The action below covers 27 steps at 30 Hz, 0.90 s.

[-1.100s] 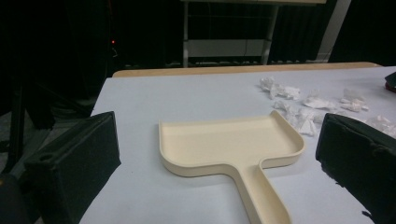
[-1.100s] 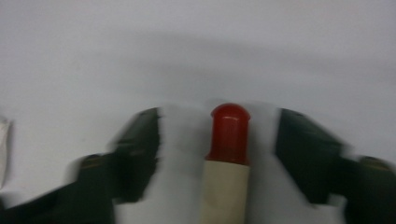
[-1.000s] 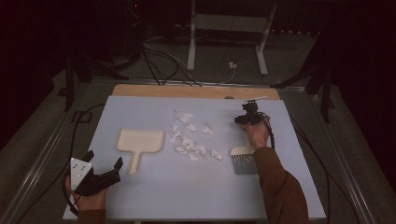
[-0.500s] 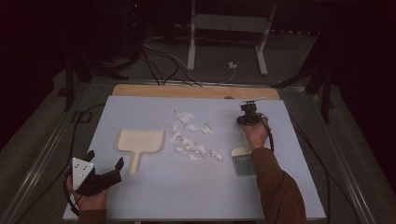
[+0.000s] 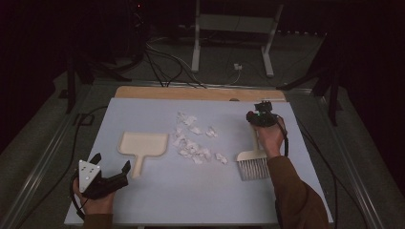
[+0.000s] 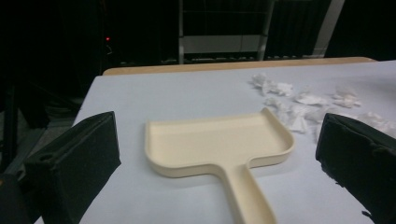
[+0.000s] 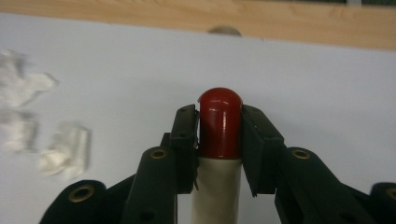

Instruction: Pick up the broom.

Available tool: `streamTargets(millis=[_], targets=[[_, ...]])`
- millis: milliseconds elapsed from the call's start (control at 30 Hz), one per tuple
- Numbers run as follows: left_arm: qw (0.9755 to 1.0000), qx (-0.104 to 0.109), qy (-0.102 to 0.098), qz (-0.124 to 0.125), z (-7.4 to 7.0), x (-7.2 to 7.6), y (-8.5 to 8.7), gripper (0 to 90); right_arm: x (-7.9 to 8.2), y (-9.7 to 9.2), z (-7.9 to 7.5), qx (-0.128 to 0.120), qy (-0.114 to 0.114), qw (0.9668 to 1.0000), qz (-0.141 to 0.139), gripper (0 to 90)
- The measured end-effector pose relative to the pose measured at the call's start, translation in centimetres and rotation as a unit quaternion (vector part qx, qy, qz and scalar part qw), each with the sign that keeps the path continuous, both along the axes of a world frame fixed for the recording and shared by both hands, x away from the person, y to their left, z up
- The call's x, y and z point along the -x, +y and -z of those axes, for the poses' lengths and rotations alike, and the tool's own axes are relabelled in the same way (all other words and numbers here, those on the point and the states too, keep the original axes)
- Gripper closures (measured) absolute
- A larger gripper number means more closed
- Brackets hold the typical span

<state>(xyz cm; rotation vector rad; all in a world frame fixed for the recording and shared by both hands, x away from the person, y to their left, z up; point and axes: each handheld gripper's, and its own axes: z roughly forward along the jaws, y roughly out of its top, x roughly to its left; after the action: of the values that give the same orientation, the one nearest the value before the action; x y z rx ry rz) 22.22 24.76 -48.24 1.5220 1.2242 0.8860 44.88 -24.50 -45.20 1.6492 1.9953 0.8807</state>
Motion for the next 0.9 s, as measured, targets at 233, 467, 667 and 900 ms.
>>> streamTargets(millis=[233,467,667,900], targets=[[0.9996,0.005,-0.005,0.028,-1.2,-0.2,-2.1,0.5,2.0,-0.2,-2.2,-0.026,-0.037,0.9986,-0.026,69.1],[0.9969,0.02,0.002,0.076,-1.8,-0.9,-5.4,0.6,4.6,0.4,-4.3,-0.037,-0.075,0.9951,-0.053,69.1],[0.9912,0.022,0.013,0.13,-1.6,-2.0,-9.5,0.5,6.8,1.6,-5.8,-0.046,-0.104,0.9901,-0.083,69.1],[0.9807,0.031,0.031,0.19,-1.4,-3.3,-13.6,4.1,8.9,2.5,-6.9,-0.065,-0.129,0.9835,-0.109,69.1]])
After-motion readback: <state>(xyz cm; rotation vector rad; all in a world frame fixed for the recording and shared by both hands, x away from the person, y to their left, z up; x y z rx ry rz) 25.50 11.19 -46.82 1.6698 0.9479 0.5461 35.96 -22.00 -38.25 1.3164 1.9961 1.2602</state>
